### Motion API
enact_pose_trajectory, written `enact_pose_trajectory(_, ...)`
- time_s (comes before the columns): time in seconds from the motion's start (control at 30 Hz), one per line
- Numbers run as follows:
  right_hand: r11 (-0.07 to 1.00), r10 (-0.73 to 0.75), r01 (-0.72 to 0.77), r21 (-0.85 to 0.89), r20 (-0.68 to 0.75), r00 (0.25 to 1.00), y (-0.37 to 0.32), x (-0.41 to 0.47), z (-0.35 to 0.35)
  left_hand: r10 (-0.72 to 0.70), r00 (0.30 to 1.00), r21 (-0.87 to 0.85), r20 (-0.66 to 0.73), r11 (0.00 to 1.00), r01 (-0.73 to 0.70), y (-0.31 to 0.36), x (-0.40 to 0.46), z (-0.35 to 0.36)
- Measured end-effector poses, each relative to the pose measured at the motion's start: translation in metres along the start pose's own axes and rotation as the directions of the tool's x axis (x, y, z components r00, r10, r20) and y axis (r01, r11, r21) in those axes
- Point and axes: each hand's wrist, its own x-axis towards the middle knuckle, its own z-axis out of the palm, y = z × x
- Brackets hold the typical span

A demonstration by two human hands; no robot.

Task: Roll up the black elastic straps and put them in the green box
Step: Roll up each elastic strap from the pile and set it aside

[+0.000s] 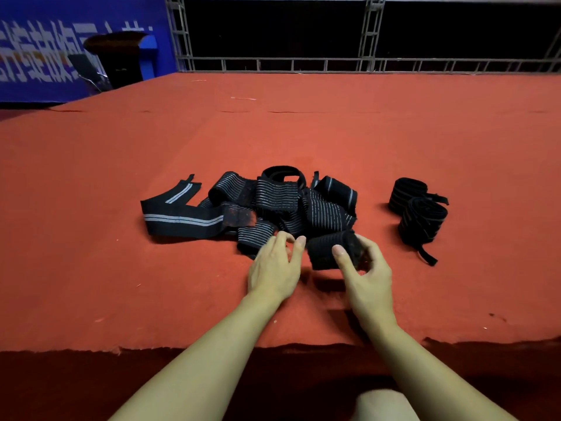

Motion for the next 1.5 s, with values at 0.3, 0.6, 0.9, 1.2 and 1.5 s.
enact_pose_trajectory(0.3,0.85,-0.089,0.061,-0.523,-0.029,0.996,0.009,0.121,-0.067,-0.035,0.999,0.371,-0.033,0.928,0.045,-0.016,0.009,0.012)
enact_pose_trajectory(0.6,0.448,0.04,0.046,-0.893,0.071,0.997,0.027,0.212,-0.069,-0.045,0.998,0.376,-0.044,0.925,0.058,-0.017,0.013,0.014)
enact_pose_trajectory(0.9,0.135,0.146,0.101,-0.986,0.121,0.982,0.052,0.233,-0.074,-0.065,0.997,0.394,-0.045,0.916,0.077,-0.018,0.018,0.019)
enact_pose_trajectory(1.2,0.563,-0.047,0.188,-0.805,0.196,0.98,-0.001,0.19,-0.024,-0.059,0.997,0.405,-0.043,0.912,0.071,-0.018,0.019,0.019)
enact_pose_trajectory(1.5,0.726,0.338,-0.029,-0.687,0.321,0.885,0.001,0.157,0.016,-0.048,0.998,0.333,-0.048,0.941,0.061,-0.016,0.012,0.012)
